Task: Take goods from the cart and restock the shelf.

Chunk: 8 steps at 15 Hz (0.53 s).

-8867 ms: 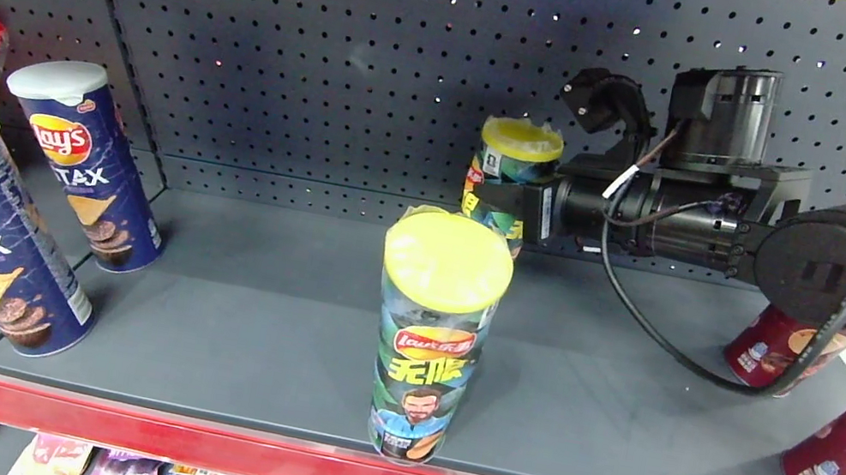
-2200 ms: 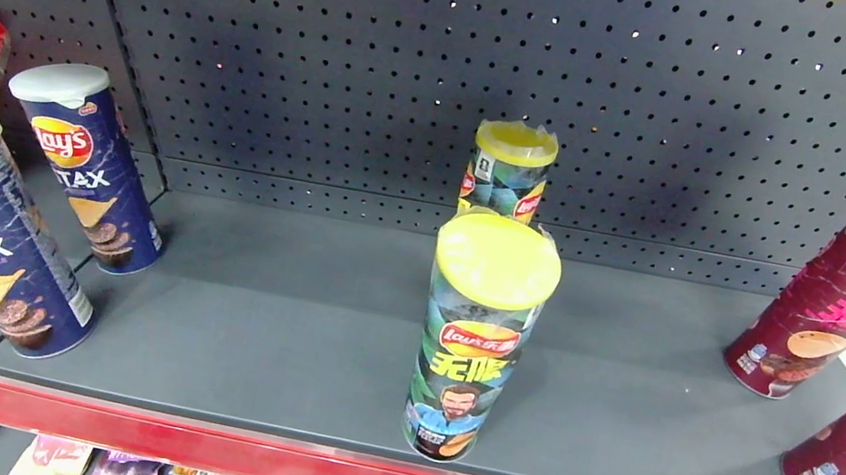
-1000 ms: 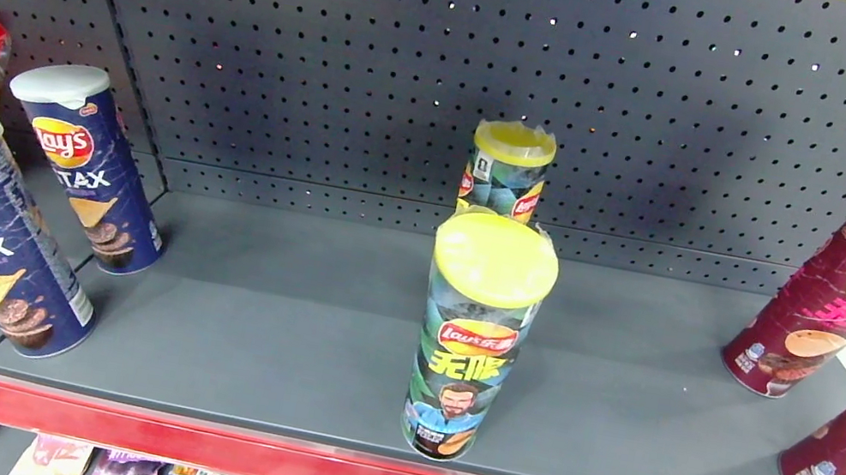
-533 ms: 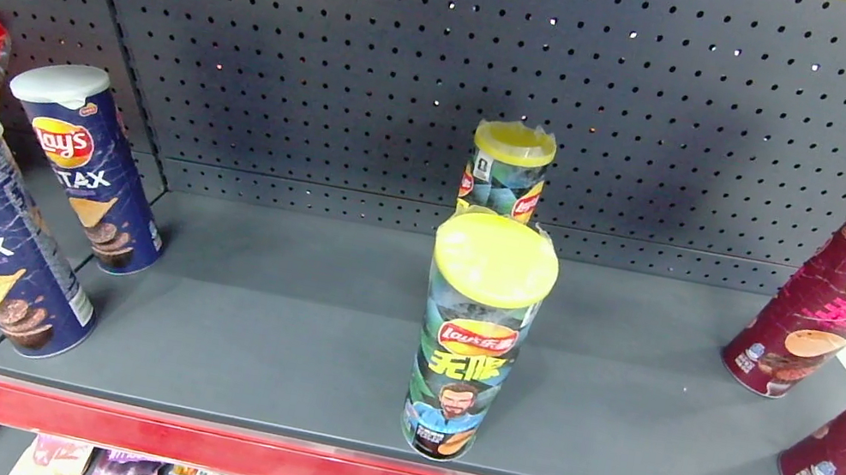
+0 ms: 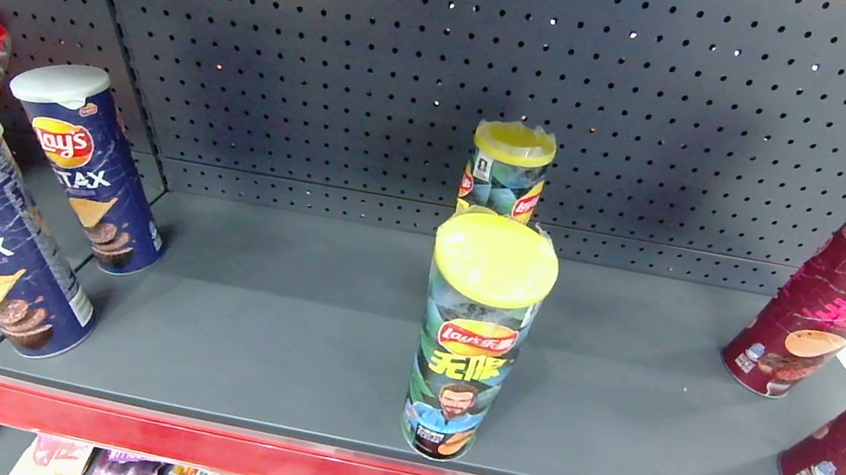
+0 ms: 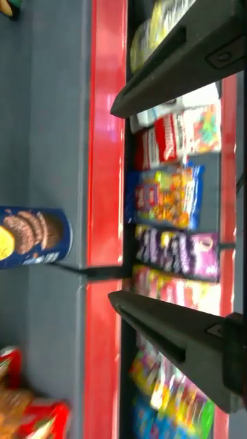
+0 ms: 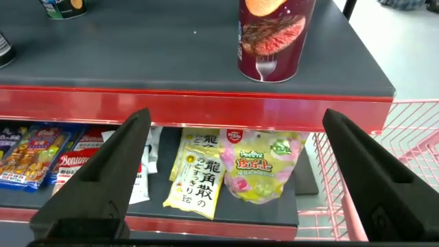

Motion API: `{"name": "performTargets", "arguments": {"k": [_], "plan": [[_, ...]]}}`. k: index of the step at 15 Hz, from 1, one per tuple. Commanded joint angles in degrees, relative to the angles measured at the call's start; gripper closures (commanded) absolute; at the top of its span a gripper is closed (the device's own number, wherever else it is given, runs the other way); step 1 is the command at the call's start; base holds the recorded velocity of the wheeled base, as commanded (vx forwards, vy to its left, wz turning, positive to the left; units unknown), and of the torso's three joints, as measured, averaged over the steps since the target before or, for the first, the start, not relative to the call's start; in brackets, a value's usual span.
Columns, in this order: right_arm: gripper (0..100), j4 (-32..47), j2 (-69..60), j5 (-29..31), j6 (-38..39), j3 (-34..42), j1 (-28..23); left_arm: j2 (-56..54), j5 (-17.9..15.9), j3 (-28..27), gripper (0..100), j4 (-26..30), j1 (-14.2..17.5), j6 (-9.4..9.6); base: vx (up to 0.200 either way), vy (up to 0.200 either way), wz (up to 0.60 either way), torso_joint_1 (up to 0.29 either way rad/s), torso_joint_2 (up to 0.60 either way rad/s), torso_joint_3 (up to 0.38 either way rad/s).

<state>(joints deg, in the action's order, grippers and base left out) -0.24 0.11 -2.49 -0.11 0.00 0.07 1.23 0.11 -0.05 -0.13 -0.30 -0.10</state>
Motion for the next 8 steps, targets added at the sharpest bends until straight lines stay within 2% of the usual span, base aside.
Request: {"name": "performTargets", "arguments": {"k": [1,7,8], "plan": [[0,0.0,0.0,-0.1,-0.1,0.0,0.0,-1.2,0.2,0.0,0,0.0,0.2,0.27,0.0,0.0,0.0,0.0,0.0,0.0],[0,0.0,0.0,-0.1,-0.1,0.0,0.0,-1.2,0.2,0.0,0,0.0,0.2,0.54,0.0,0.0,0.0,0.0,0.0,0.0],[0,0.0,0.0,-0.1,-0.1,0.0,0.0,-1.2,0.2,0.0,0,0.0,0.2,0.54,-0.2,0.0,0.0,-0.002,0.0,0.002]]}}
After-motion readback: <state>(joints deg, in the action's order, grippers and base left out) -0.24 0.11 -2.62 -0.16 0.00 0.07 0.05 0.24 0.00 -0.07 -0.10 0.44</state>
